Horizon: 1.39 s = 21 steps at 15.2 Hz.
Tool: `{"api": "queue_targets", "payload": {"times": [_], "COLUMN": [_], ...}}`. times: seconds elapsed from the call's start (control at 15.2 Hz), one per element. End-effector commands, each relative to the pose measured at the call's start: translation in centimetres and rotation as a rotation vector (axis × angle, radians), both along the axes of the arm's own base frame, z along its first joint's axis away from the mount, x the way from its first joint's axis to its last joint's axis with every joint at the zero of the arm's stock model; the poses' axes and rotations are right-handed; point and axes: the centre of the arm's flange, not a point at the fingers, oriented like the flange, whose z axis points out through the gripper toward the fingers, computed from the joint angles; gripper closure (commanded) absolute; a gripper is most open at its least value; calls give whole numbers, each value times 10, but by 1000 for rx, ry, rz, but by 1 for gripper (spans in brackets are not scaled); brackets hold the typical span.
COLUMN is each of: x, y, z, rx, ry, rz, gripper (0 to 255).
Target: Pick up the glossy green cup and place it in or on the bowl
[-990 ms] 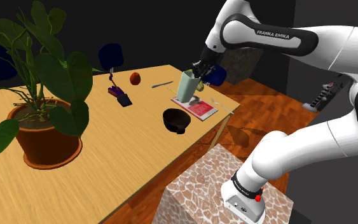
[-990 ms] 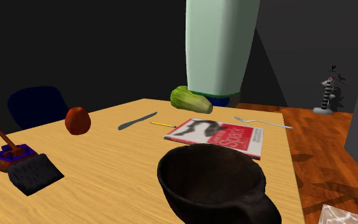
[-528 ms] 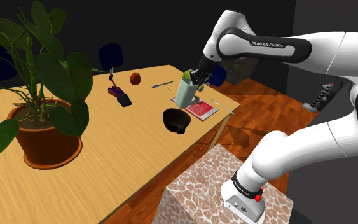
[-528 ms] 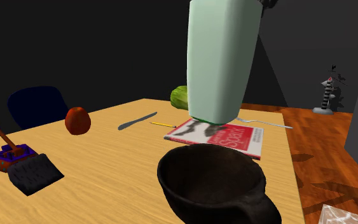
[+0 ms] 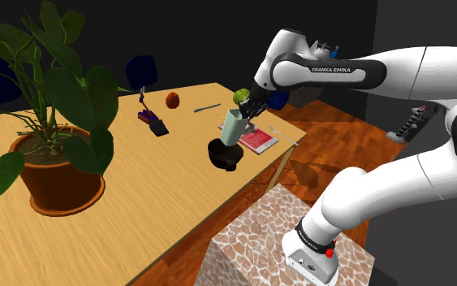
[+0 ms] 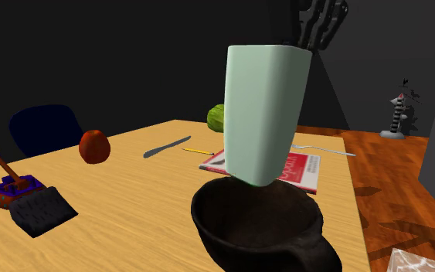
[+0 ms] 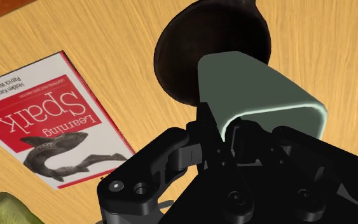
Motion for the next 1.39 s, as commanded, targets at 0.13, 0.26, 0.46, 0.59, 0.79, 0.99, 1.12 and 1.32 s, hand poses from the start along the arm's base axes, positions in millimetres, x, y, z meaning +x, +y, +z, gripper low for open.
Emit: {"api": "queue_targets", "payload": {"times": [0.13,0.26,0.46,0.59,0.79,0.99,1.12,1.32], "x": [-1,-1,-1,-1,-1,-1,-1,-8], "y": [-1,-1,-1,-1,-1,-1,-1,-1], "z": [-22,-25,-25,-25,-25,-25,-25,14], "rx": [0,0,0,0,0,0,0,0], "ry": [-1,-1,-1,-1,-1,-1,-1,-1], "rz": [0,0,0,0,0,0,0,0], "gripper": [255,255,255,255,0,0,0,0]}}
